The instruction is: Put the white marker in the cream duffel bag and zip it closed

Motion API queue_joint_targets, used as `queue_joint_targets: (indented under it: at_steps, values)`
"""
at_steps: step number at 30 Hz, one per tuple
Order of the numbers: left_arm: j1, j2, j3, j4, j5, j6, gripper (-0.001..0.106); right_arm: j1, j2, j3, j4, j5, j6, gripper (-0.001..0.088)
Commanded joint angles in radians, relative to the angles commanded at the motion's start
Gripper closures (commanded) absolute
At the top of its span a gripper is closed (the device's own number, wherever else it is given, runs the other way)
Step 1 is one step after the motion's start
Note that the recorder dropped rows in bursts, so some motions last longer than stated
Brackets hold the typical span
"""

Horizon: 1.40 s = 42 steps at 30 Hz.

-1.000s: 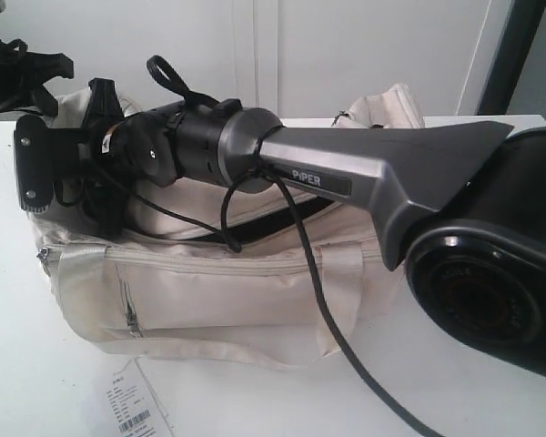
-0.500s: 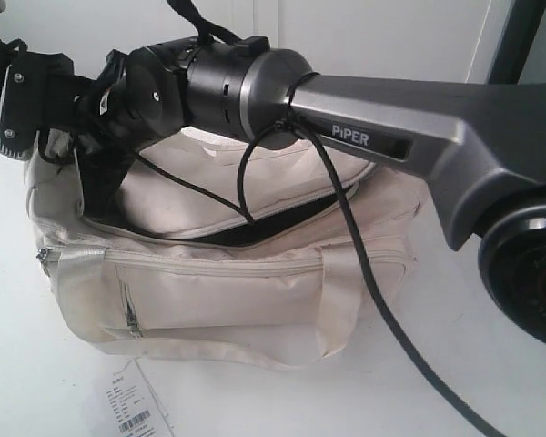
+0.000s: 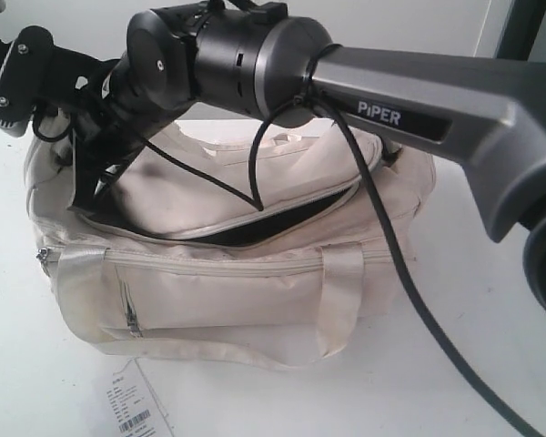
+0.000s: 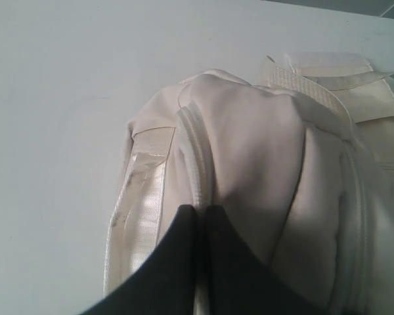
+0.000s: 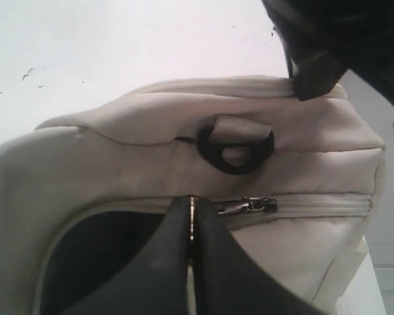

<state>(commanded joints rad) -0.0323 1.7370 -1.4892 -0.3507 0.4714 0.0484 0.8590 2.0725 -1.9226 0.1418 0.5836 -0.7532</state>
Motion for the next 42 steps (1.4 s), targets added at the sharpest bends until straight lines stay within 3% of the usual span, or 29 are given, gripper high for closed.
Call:
queue_joint_targets:
  at_steps: [29, 42]
  values:
    - [0.0, 0.0, 0.0, 0.0, 0.0, 0.0, 0.105, 0.032, -0.039, 0.0, 0.049, 0.175, 0.024, 0.0868]
    - [0.0, 0.0, 0.0, 0.0, -0.017, -0.01, 0.105, 0.047, -0.089, 0.0, 0.043, 0.178, 0.024, 0.0868]
